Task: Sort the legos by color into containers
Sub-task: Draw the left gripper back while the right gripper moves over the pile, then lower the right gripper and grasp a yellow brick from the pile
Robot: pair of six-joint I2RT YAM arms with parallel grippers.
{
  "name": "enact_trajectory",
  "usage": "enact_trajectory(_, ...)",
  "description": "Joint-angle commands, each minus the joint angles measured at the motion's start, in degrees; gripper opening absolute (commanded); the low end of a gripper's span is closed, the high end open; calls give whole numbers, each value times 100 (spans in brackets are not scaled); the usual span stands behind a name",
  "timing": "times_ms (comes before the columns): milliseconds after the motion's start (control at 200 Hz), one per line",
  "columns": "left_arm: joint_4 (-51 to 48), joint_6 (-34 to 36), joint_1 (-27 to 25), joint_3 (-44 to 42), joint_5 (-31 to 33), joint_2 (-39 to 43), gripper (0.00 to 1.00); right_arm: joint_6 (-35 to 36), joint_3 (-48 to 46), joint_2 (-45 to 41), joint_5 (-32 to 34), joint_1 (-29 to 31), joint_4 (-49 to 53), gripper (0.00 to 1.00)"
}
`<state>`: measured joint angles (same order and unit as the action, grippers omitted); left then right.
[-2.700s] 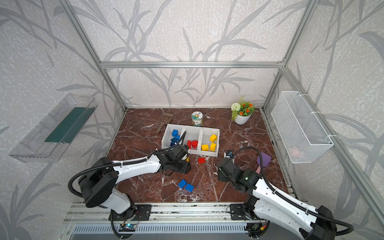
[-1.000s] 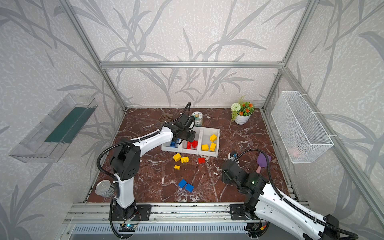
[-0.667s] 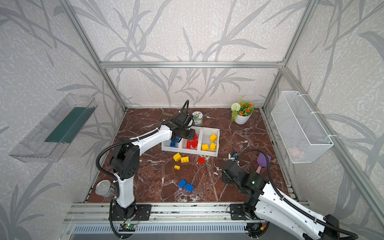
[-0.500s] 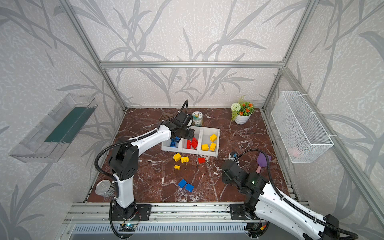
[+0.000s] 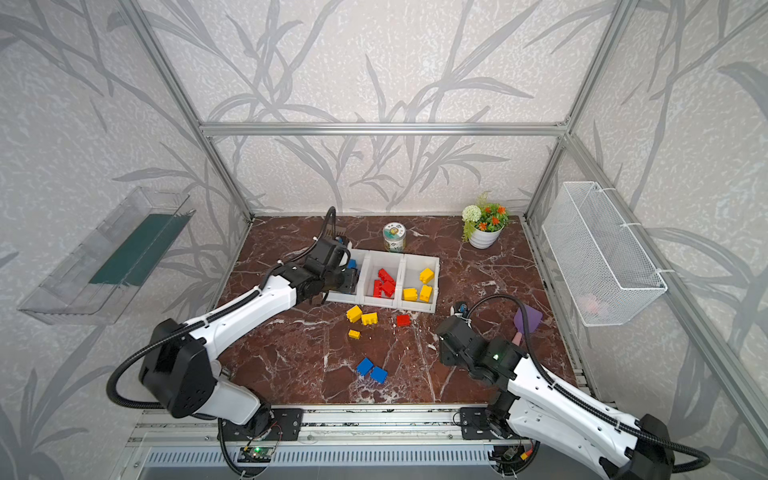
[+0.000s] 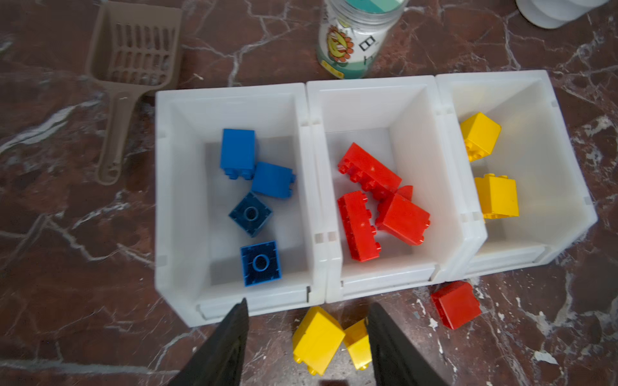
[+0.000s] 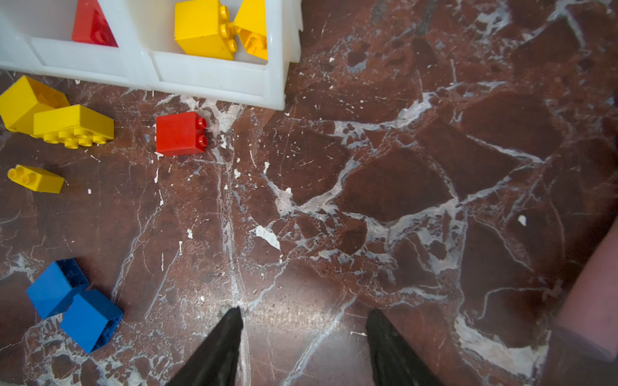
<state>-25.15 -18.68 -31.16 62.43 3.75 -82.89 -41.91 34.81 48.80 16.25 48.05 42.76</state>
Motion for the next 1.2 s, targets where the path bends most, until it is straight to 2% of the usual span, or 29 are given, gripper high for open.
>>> enact_trajectory(0, 106, -353, 108, -583, 415, 679, 61, 307, 387, 488, -197, 54, -458, 61)
enact_trajectory(320, -180, -926, 364, -1957, 575, 2365, 65, 469, 1666, 2678, -148, 610, -1062, 66)
enact_trajectory(715, -220, -1382, 382, -2688, 423, 3100, 66, 737, 3564, 5187, -302, 852, -1544, 69)
enact_trajectory(915, -168, -1531, 376, -2915, 337, 3268, 66, 781, 4089, 5855, -400, 847, -1490, 69)
enact_trajectory(1195, -87, -1543, 379, -2991, 249, 3262, 66, 711, 4399, 6303, -495, 854, -1482, 69)
